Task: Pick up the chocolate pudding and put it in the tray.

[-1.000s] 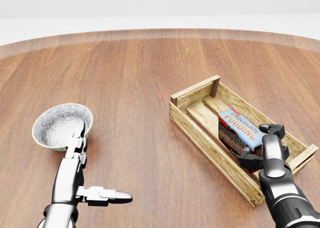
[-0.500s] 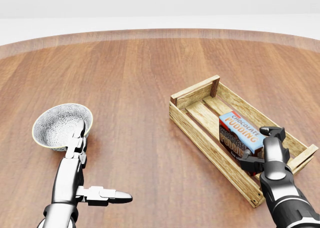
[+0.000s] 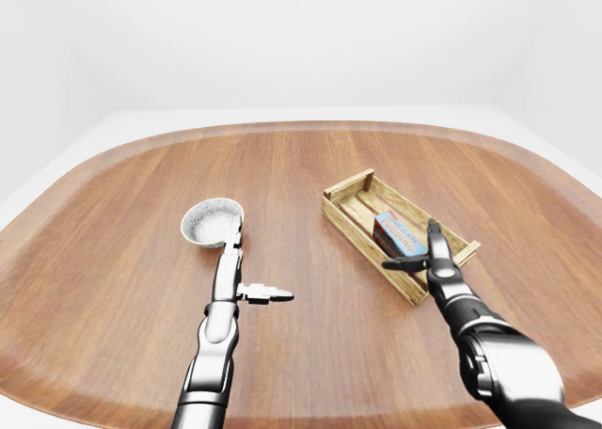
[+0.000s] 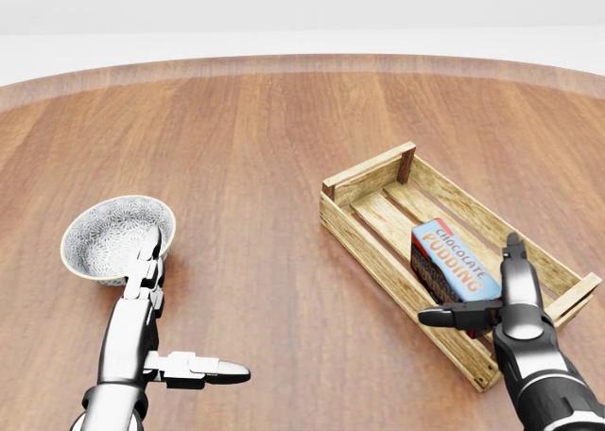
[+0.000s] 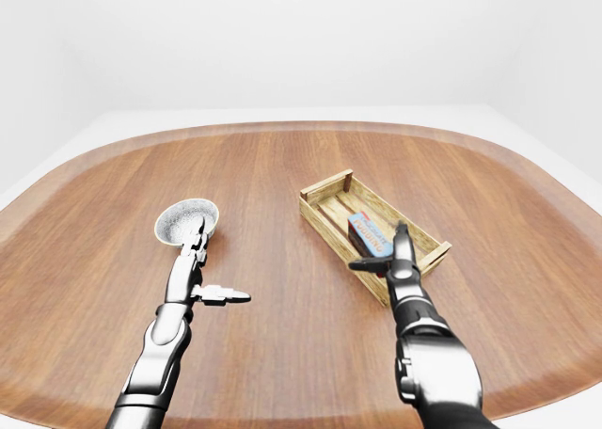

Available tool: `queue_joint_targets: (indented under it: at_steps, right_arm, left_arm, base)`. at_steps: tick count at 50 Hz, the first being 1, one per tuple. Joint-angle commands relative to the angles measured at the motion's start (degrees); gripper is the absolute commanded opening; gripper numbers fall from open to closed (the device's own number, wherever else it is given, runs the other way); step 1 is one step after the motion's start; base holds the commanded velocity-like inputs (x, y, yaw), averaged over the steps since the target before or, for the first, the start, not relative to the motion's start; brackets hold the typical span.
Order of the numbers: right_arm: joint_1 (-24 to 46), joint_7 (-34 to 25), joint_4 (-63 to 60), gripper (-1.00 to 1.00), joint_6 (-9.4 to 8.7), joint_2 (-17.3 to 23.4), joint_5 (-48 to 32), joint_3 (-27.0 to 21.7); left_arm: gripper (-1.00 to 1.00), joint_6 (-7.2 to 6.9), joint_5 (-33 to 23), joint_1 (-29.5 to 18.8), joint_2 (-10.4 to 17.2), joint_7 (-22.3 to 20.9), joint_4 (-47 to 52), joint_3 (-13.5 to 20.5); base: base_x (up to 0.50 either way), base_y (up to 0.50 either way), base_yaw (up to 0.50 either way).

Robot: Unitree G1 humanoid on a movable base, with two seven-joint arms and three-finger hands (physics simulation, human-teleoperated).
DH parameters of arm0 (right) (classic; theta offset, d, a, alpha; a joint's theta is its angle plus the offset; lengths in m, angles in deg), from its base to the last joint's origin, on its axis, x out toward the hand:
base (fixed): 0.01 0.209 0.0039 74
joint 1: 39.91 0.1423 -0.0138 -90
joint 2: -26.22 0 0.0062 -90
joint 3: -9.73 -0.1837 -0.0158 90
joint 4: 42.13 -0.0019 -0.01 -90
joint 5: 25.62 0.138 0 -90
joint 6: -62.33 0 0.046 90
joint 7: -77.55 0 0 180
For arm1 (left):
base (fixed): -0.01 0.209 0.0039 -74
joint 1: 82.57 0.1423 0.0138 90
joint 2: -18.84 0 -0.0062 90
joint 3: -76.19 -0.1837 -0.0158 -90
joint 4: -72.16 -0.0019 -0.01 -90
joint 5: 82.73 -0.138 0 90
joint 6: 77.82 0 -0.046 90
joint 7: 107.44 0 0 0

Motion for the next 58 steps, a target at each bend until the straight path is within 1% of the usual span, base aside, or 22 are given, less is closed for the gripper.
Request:
queue_joint_targets:
  at_steps: [1,4,8,14,20,27,28,34,35,37,38,49,58]
  right_arm:
    - [1.2,0.8,-1.5,1.00,0.00,0.8,0.4,0.3]
    - [2.0,1.6,-2.9,1.00,0.00,1.4,0.3,0.7]
    - [1.4,4.0,-4.7,1.00,0.00,2.1,-0.3,0.9]
    - [1.6,3.1,-12.5,1.00,0.00,3.6,0.1,0.8]
    - [-0.7,1.4,-25.0,1.00,0.00,4.2,0.6,-0.3]
    - [-3.5,-1.2,-42.0,1.00,0.00,3.9,0.9,-1.9]
    - [-4.0,-1.7,-46.2,1.00,0.00,4.1,0.6,-2.1]
    - [-4.3,-3.8,-55.8,1.00,-6.03,4.0,0.9,-3.3]
    - [-4.3,-4.4,-58.6,1.00,-7.82,4.2,1.2,-3.6]
    - [-4.2,-5.0,-61.6,1.00,-9.89,4.4,1.4,-3.9]
    - [-4.0,-5.6,-64.5,1.00,-10.00,4.7,1.6,-4.2]
    - [-1.2,-9.1,-80.1,1.00,-10.00,6.6,3.0,-5.5]
    - [2.6,-11.0,-90.2,1.00,-10.00,9.2,4.7,-6.5]
  left_arm:
    - [1.00,-1.49,3.2,0.3,-0.1,-1.7,1.6,0.8]
    - [1.00,-1.45,3.2,0.3,-0.1,-1.7,1.6,0.8]
    - [1.00,-1.48,3.2,0.3,-0.1,-1.7,1.6,0.8]
    - [1.00,-1.48,3.2,0.3,-0.1,-1.7,1.6,0.7]
    - [1.00,-1.50,3.2,0.3,-0.1,-1.8,1.6,0.7]
    - [1.00,-1.46,3.2,0.3,-0.1,-1.8,1.6,0.8]
    - [1.00,-1.42,3.2,0.3,-0.1,-1.8,1.6,0.7]
    - [1.00,-1.46,3.2,0.3,-0.1,-1.8,1.6,0.8]
    - [1.00,-1.46,3.2,0.3,-0.1,-1.8,1.6,0.8]
    - [1.00,-1.51,3.2,0.3,-0.1,-1.8,1.6,0.8]
    - [1.00,-1.48,3.2,0.3,-0.1,-1.8,1.6,0.7]
    - [1.00,-1.45,3.2,0.3,-0.1,-1.8,1.6,0.8]
    - [1.00,-1.48,3.2,0.3,-0.1,-1.7,1.6,0.8]
  base:
    - [0.00,0.00,0.00]
    - [0.00,0.00,0.00]
    - [0.00,0.00,0.00]
    - [0.00,0.00,0.00]
    - [0.00,0.00,0.00]
    - [0.00,0.00,0.00]
    - [0.00,0.00,0.00]
    - [0.00,0.00,0.00]
    - [0.00,0.00,0.00]
    - [0.00,0.00,0.00]
    - [0.00,0.00,0.00]
    - [0.00,0.00,0.00]
    - [0.00,0.00,0.00]
